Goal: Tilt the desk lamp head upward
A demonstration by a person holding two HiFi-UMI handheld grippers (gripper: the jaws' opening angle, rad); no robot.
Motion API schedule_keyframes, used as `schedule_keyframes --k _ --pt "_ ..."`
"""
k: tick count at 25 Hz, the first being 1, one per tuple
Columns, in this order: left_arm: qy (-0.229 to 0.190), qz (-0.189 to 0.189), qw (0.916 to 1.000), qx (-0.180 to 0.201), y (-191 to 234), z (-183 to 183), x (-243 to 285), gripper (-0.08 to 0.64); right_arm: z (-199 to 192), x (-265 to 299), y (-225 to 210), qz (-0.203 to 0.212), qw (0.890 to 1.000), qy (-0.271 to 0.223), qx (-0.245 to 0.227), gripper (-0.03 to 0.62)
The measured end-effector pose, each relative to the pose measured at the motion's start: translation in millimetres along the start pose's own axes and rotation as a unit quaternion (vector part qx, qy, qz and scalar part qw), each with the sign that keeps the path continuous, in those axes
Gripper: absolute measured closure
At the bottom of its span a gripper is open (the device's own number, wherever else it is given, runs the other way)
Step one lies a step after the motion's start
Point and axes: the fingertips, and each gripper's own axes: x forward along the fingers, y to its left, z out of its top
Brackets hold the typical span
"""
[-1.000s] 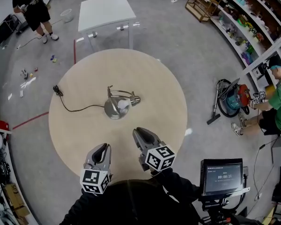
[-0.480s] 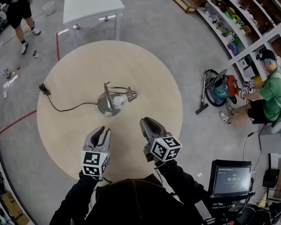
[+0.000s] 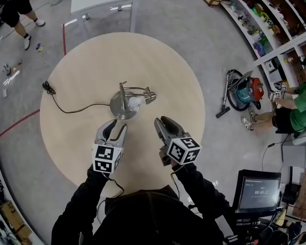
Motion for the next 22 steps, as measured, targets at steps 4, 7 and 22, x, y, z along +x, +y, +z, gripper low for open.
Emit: schedule_keyframes --k 4,7,22 --pt "0.012 -0.001 0.9999 0.008 8.7 -4.0 17.9 0.388 1.9 12.9 -11.1 -0.004 1.0 0.003 0.004 0.474" --pt "0.018 -0.003 0.9998 0.011 11.6 -9.6 29.6 0.382 -0.7 22.2 -20.6 -0.013 1.0 0.003 0.01 0.453" --pt "0.061 0.029 0.9974 0.022 39.3 -37.7 71.9 0.324 -8.4 68.2 -38.9 -0.001 0.998 0.018 0.06 0.347"
